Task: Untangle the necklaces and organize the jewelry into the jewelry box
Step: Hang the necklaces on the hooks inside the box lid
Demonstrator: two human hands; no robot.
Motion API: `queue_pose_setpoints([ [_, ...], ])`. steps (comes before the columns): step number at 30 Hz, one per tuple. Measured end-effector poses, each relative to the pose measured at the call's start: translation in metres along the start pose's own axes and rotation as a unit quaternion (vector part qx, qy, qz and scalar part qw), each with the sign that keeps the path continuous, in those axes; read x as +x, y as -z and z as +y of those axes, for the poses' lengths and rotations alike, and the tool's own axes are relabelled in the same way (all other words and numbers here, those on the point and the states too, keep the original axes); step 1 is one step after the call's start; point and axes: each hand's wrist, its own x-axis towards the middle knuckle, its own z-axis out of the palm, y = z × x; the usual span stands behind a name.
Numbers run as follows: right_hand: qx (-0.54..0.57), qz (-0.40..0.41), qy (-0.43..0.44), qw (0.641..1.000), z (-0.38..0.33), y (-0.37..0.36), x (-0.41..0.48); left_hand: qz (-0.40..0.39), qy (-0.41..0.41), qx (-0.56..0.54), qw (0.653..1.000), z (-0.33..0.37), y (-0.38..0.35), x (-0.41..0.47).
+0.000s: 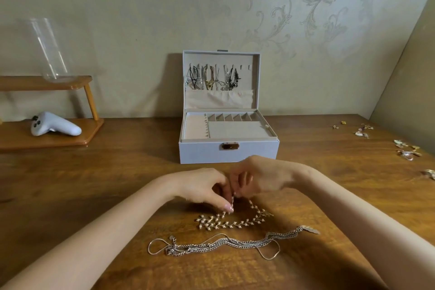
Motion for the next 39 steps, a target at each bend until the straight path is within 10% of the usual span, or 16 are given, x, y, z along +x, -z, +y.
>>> queue_pose_setpoints([
  [10, 0.378, 0.121, 0.078, 0.915, 0.022, 0.013, 0.011, 0.138, -0.025, -0.404, 0.904, -0.004, 0.018, -0.005],
  [39, 0.356, 0.275, 0.091, 0.888, 0.026, 0.045, 0.010, 0.221, 0.019, -0.115, 0.968, -0.016, 0.035, 0.002],
])
